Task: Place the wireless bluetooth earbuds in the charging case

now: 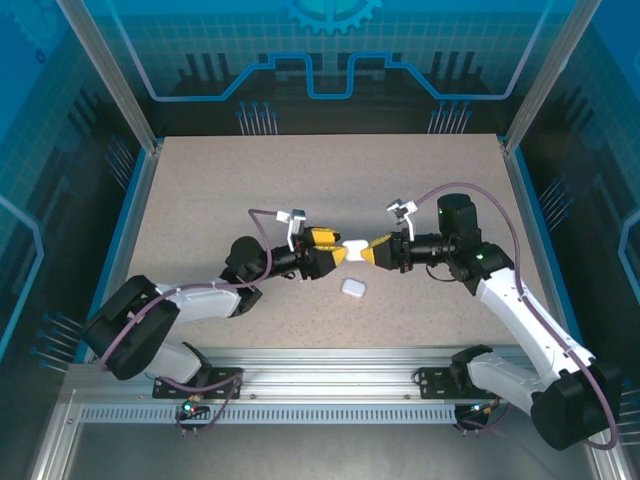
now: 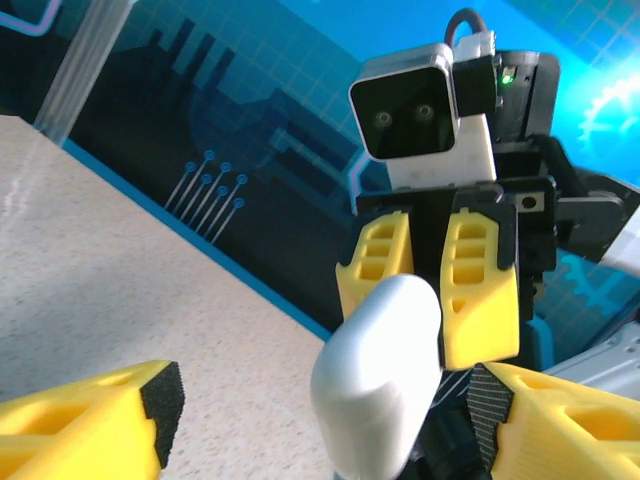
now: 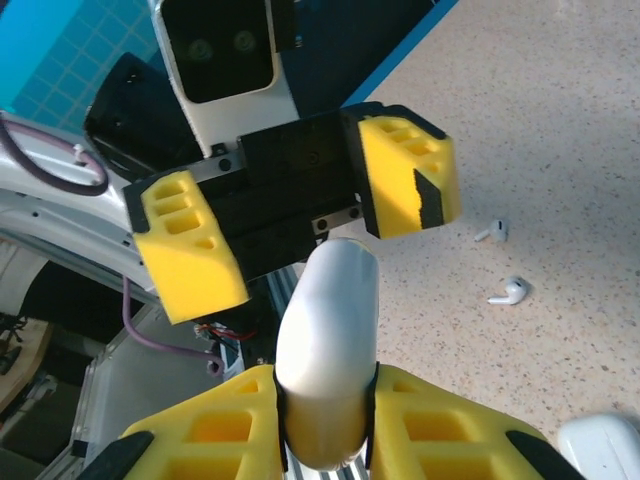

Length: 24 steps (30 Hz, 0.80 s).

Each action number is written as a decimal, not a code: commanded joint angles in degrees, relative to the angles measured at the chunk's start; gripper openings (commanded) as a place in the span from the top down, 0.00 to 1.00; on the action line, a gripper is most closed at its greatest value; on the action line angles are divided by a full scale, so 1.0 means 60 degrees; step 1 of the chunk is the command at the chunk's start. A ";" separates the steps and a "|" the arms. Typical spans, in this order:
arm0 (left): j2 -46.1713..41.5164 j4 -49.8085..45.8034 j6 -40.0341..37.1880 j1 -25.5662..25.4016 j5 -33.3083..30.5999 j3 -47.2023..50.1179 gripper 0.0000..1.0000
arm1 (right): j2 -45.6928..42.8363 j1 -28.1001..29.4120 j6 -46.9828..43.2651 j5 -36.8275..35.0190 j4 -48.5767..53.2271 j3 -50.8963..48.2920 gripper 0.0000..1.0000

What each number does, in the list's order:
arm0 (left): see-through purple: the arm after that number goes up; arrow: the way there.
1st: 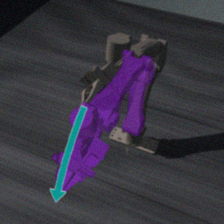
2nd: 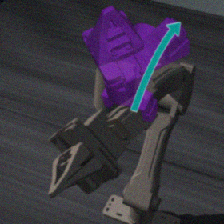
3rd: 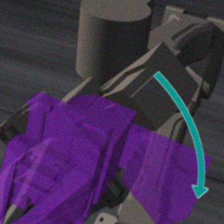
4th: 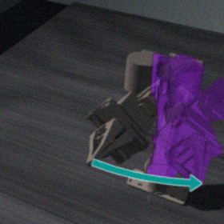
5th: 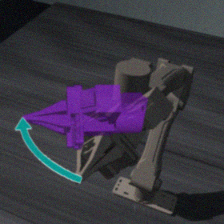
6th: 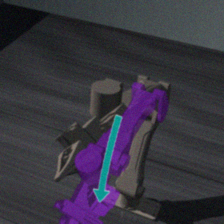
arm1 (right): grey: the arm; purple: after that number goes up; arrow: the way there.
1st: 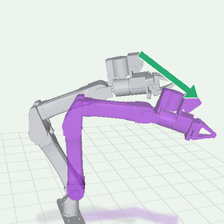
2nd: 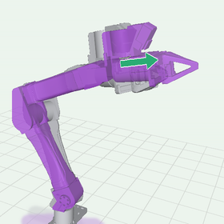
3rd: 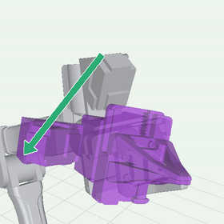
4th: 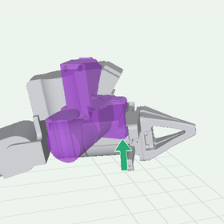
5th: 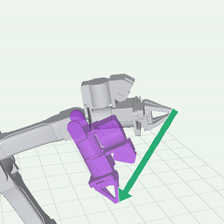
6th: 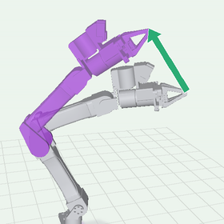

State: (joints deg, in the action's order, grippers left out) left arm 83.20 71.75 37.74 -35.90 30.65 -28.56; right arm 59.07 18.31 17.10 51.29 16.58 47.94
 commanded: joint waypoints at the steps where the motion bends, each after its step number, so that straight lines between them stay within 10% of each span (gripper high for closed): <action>1: 0.0373 0.1228 0.0907 -0.0095 0.0584 -0.0363 0.27 | -0.0234 -0.0019 0.0220 0.0294 -0.0408 -0.0027 0.78; 24: 0.0723 0.1401 0.1035 -0.0372 0.0824 -0.0705 0.64 | -0.0030 0.0019 0.1174 -0.0617 -0.1206 -0.0194 0.78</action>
State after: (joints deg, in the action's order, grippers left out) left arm 87.39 77.06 43.66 -37.34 33.91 -31.11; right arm 58.50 18.37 22.24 49.93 12.71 47.59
